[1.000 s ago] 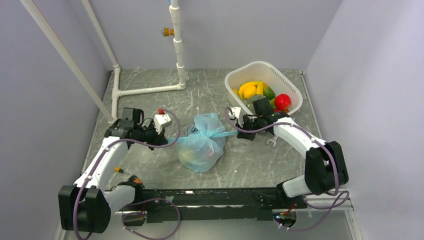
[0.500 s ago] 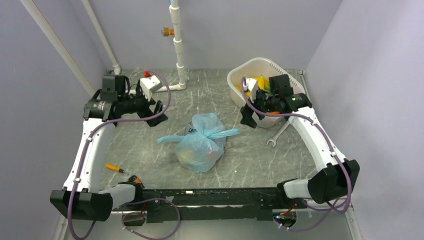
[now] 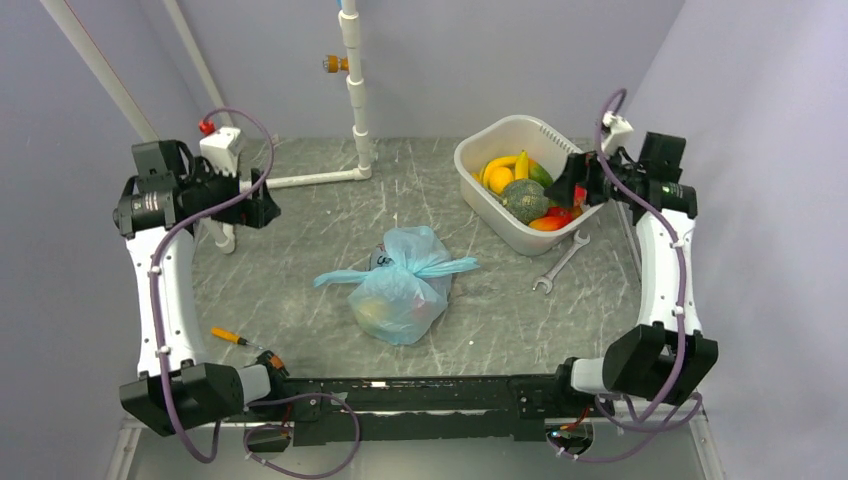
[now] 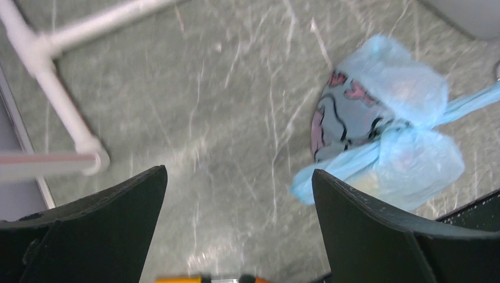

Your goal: Place the fake fruits into the plastic bag and tie a complex knot

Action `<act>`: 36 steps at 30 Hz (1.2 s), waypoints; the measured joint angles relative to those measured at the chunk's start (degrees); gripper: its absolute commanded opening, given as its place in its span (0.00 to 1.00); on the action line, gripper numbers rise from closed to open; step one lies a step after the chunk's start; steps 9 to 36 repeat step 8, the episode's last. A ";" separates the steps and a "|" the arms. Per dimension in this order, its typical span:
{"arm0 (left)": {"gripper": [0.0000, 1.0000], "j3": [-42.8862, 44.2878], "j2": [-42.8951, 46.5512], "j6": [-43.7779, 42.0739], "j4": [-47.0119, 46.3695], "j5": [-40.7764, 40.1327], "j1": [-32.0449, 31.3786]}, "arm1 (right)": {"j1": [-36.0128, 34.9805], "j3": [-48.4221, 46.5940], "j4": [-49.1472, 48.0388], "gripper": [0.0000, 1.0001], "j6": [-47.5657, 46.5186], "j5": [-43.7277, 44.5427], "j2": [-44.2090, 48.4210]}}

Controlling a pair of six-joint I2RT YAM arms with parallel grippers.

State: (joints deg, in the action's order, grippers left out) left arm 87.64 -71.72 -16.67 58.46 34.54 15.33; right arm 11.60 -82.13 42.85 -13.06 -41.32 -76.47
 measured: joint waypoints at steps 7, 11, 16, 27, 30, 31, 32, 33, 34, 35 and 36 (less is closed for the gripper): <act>0.99 -15.30 4.35 -0.35 0.83 -4.22 2.47 | 8.00 9.70 0.66 1.00 1.11 0.28 -0.37; 0.99 -15.76 4.09 -0.35 1.11 -4.61 2.49 | 8.00 10.05 0.79 1.00 1.11 0.31 -0.37; 0.99 -15.76 4.09 -0.35 1.11 -4.61 2.49 | 8.00 10.05 0.79 1.00 1.11 0.31 -0.37; 0.99 -15.76 4.09 -0.35 1.11 -4.61 2.49 | 8.00 10.05 0.79 1.00 1.11 0.31 -0.37; 0.99 -15.76 4.09 -0.35 1.11 -4.61 2.49 | 8.00 10.05 0.79 1.00 1.11 0.31 -0.37; 0.99 -15.76 4.09 -0.35 1.11 -4.61 2.49 | 8.00 10.05 0.79 1.00 1.11 0.31 -0.37; 0.99 -15.76 4.09 -0.35 1.11 -4.61 2.49 | 8.00 10.05 0.79 1.00 1.11 0.31 -0.37; 0.99 -15.76 4.09 -0.35 1.11 -4.61 2.49 | 8.00 10.05 0.79 1.00 1.11 0.31 -0.37; 0.99 -15.76 4.09 -0.35 1.11 -4.61 2.49 | 8.00 10.05 0.79 1.00 1.11 0.31 -0.37; 0.99 -15.76 4.09 -0.35 1.11 -4.61 2.49 | 8.00 10.05 0.79 1.00 1.11 0.31 -0.37; 0.99 -15.76 4.09 -0.35 1.11 -4.61 2.49 | 8.00 10.05 0.79 1.00 1.11 0.31 -0.37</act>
